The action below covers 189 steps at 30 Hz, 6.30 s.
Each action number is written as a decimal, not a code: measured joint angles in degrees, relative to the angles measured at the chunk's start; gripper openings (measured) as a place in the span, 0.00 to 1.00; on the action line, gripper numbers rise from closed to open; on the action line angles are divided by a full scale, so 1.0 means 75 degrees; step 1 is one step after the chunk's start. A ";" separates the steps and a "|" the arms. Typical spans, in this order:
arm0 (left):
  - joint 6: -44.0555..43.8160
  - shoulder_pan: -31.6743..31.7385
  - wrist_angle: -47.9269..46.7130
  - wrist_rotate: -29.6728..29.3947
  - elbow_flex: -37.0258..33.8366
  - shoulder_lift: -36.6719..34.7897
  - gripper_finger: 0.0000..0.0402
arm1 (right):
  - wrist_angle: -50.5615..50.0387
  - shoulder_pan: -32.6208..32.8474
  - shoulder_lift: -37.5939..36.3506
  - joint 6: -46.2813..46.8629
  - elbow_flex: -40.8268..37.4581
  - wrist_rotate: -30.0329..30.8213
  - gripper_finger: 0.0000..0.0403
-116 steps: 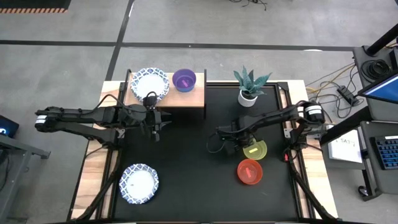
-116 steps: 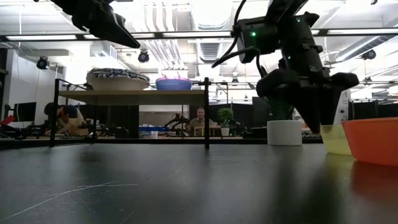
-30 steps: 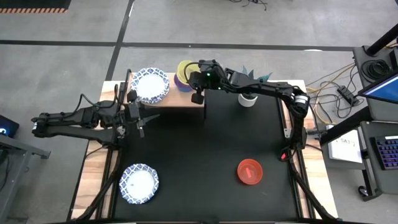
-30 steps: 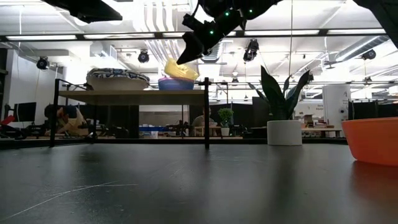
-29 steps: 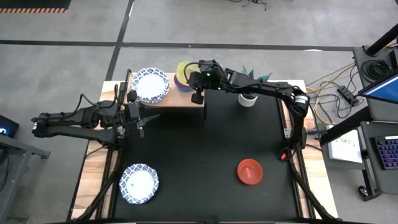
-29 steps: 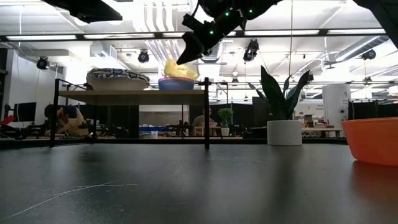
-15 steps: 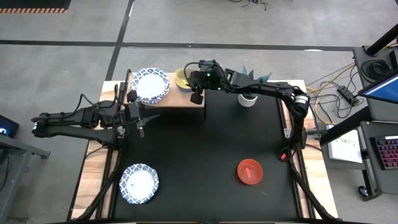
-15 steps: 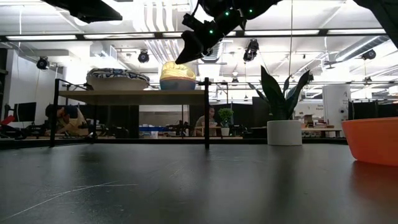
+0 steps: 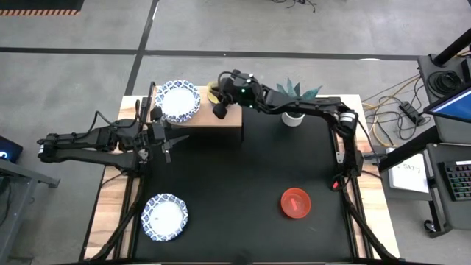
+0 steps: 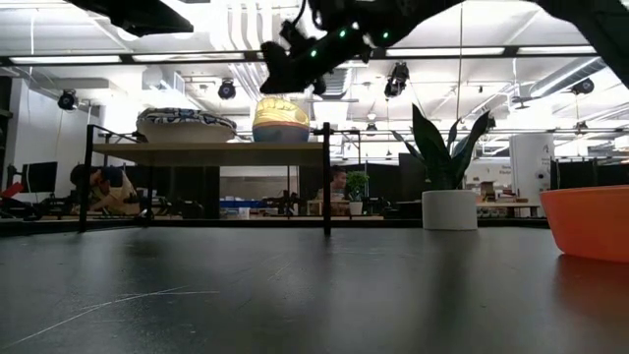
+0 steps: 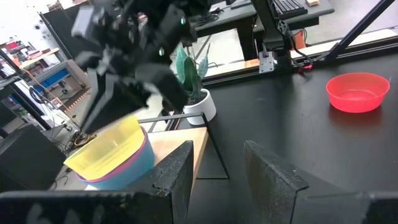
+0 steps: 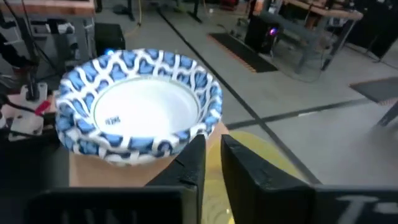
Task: Place and stack bowls onto a shelf
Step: Stack the small yellow bowl on top of the small purple bowl on the shelf, then stack the big white bowl on top of the big white bowl on the shelf
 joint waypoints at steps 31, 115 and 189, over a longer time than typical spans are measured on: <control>0.0000 0.0001 -0.0017 0.0000 0.0000 0.0372 0.31 | -0.2457 0.1479 -0.0833 0.0031 0.0000 0.0004 0.02; -1.6882 -0.5939 -0.5583 0.2042 0.4564 0.8955 0.45 | 0.1325 0.3372 -0.7326 -0.1499 -0.7472 -0.0418 0.02; -0.5561 -0.4464 -0.9448 -0.3677 0.9472 0.9220 0.00 | 0.0643 0.4782 -0.7315 -0.0620 -0.7493 -0.0407 0.02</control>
